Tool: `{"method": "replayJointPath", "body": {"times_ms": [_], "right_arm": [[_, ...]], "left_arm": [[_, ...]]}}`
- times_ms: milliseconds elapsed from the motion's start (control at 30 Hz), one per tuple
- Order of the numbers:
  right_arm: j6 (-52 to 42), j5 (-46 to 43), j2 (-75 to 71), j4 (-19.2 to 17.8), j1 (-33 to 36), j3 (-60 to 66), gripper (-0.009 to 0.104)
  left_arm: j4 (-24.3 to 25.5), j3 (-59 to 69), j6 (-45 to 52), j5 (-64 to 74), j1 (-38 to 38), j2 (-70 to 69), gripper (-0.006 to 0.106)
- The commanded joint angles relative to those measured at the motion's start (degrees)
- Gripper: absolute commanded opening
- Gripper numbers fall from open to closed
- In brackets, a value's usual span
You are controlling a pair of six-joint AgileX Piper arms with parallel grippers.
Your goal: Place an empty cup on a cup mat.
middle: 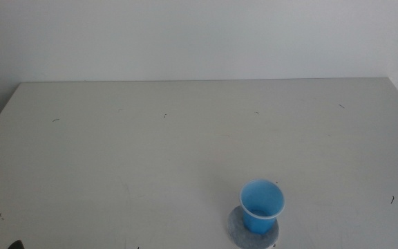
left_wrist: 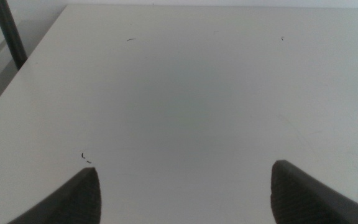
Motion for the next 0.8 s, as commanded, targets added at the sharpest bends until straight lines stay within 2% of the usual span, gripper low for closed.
{"method": "replayJointPath", "body": {"times_ms": [0, 67, 200, 567, 767], "right_arm": [[-0.9, -7.6, -5.7, -0.9, -1.3, 4.0, 0.07], [-0.9, -10.7, -10.1, -2.2, -1.3, 7.8, 0.07], [-0.9, -13.8, -18.1, -7.5, -1.3, 13.6, 0.07], [-0.9, -12.7, -33.4, -7.5, -1.3, 22.5, 0.07], [-0.9, -13.0, -35.5, -6.3, -1.3, 27.0, 0.07]], "left_arm": [[0.0, -0.3, -0.6, -3.8, 0.1, -0.2, 0.105], [0.0, -0.3, -0.6, -3.8, 0.1, -0.2, 0.105], [0.0, -0.3, -0.6, -3.8, 0.1, -0.2, 0.105], [0.0, -0.3, -0.6, -3.8, 0.1, -0.2, 0.105], [0.0, -0.3, -0.6, -3.8, 0.1, -0.2, 0.105]]}}
